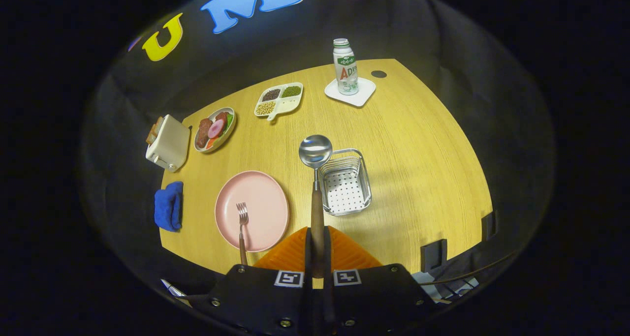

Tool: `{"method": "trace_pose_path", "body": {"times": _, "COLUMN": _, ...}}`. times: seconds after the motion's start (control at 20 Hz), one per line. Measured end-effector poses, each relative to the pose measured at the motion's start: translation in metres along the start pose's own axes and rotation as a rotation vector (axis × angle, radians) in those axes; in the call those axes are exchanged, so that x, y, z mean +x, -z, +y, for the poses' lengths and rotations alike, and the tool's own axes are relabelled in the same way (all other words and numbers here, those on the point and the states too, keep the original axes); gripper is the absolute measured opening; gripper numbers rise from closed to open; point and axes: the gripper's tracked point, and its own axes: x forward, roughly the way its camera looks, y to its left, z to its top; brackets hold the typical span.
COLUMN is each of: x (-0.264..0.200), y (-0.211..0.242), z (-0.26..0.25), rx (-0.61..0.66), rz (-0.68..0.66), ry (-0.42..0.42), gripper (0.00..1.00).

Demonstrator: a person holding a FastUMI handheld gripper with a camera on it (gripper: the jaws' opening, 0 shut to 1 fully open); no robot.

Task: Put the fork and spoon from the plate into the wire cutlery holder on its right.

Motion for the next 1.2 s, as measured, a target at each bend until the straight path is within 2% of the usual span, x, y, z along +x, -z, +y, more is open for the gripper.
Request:
{"method": "trace_pose_path", "body": {"times": 0.5, "x": 0.004, "y": 0.018, "z": -0.027, "rx": 0.002, "rz": 0.212, "ry": 0.050, "gripper": 0.08}}
{"method": "trace_pose_path", "body": {"times": 1.2, "x": 0.034, "y": 0.002, "z": -0.033, "rx": 0.061, "rz": 0.449, "ry": 0.075, "gripper": 0.08}}
